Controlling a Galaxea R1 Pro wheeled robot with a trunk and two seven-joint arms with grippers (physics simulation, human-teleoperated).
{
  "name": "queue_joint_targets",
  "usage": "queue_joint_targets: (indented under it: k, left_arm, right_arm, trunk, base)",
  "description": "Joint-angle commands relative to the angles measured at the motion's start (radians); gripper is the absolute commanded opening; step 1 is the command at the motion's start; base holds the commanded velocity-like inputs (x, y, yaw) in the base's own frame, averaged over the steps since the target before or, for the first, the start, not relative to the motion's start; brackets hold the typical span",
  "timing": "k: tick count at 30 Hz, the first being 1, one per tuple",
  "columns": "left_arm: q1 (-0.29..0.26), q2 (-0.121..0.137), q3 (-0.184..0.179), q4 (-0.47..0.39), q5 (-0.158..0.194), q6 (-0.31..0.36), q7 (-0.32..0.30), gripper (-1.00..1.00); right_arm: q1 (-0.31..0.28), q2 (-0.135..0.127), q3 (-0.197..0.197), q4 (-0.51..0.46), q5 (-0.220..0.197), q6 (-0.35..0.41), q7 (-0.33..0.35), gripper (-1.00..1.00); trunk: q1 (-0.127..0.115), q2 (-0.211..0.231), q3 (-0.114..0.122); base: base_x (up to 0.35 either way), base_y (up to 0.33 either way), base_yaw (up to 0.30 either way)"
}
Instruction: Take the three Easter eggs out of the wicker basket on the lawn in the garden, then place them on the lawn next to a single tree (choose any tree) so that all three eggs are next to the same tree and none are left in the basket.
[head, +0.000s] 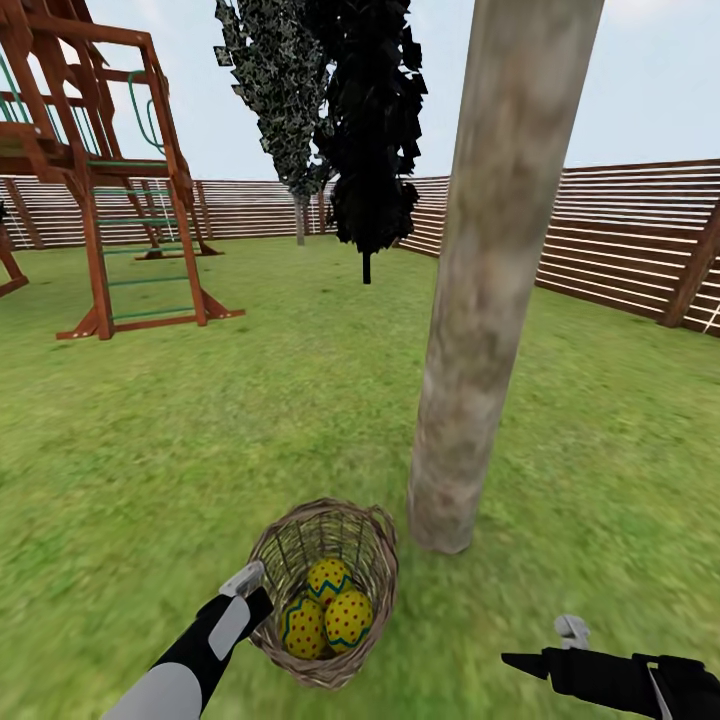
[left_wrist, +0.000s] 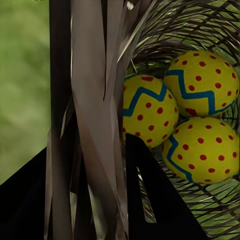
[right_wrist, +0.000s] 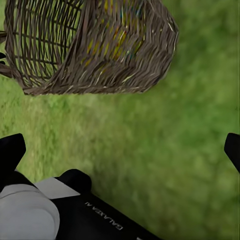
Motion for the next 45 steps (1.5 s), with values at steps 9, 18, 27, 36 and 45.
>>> queue_joint_targets:
  k: [9, 18, 27, 36, 45]
  left_arm:
    - [0.009, -0.001, 0.000, -0.006, 0.008, 0.004, 0.006, -1.00]
    - [0.009, -0.001, -0.001, -0.005, 0.008, 0.004, 0.006, -1.00]
    - [0.009, -0.001, -0.001, -0.005, 0.008, 0.004, 0.006, 1.00]
    - [0.009, 0.000, 0.000, -0.006, 0.008, 0.004, 0.006, 1.00]
    - [0.007, 0.001, 0.001, -0.026, 0.008, 0.013, 0.014, 1.00]
  right_arm:
    - [-0.005, -0.001, -0.006, 0.023, 0.014, -0.019, 0.007, 1.00]
    - [-0.005, -0.001, -0.006, 0.024, 0.013, -0.027, 0.007, 1.00]
    - [-0.005, -0.001, -0.006, 0.024, 0.011, -0.027, 0.006, 1.00]
    - [-0.005, -0.002, -0.006, 0.024, 0.010, -0.027, 0.007, 1.00]
    - [-0.005, -0.002, -0.006, 0.024, 0.008, -0.027, 0.007, 1.00]
  trunk:
    - [0.004, -0.008, -0.004]
    - [0.004, -0.008, -0.004]
    - [0.004, -0.008, -0.004]
    - [0.004, -0.008, -0.004]
    - [-0.015, 0.027, 0.012]
  base:
    - [0.000, 0.000, 0.000]
    - [0.000, 0.000, 0.000]
    - [0.000, 0.000, 0.000]
    - [0.000, 0.000, 0.000]
    - [0.000, 0.000, 0.000]
